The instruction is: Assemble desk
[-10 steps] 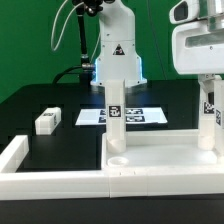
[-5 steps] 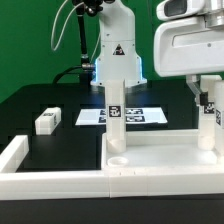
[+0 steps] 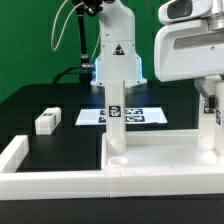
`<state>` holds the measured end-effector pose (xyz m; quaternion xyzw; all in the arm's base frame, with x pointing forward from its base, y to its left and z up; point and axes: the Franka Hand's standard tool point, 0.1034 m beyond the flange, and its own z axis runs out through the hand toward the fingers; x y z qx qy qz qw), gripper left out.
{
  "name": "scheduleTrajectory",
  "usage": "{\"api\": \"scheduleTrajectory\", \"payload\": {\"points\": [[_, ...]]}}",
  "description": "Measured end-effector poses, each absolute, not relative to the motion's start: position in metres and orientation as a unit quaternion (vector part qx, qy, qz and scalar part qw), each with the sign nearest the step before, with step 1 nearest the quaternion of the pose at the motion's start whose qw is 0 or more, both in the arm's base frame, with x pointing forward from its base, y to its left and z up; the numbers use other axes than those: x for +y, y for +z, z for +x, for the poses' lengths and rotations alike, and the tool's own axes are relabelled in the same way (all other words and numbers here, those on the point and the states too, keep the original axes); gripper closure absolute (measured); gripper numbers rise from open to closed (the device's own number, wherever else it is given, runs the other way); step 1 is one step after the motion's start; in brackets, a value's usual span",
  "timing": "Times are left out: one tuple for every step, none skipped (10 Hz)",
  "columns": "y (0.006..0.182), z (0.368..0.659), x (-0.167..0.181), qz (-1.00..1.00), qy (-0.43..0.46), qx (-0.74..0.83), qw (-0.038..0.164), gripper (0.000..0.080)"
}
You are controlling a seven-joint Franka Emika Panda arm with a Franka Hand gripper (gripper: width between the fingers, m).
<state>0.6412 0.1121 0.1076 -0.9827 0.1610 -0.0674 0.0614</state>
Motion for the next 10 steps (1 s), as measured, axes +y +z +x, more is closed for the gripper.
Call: {"api": "scheduleTrajectory", "payload": {"points": [[0.107, 0.641, 0.11, -0.977, -0.065, 0.194, 0.062, 0.0505], [0.106, 0.64, 0.107, -0.966, -0.061, 0.242, 0.064, 0.0503], [0.106, 0.64, 0.106, -0.957, -0.059, 0.276, 0.065, 0.0503], [0.105, 0.64, 0.107, -0.944, -0.055, 0.317, 0.068, 0.0503], [0.105, 0.64, 0.106, -0.895, -0.041, 0.438, 0.072, 0.0503], [0.104, 0.639, 0.105, -0.839, -0.028, 0.537, 0.081, 0.0503], [0.103, 0.639, 0.102, -0.786, -0.014, 0.611, 0.096, 0.0503], [0.103, 0.639, 0.098, -0.746, -0.002, 0.657, 0.107, 0.0502], [0.103, 0.638, 0.098, -0.735, 0.001, 0.67, 0.107, 0.0502], [0.103, 0.638, 0.098, -0.74, 0.0, 0.664, 0.107, 0.0502]]}}
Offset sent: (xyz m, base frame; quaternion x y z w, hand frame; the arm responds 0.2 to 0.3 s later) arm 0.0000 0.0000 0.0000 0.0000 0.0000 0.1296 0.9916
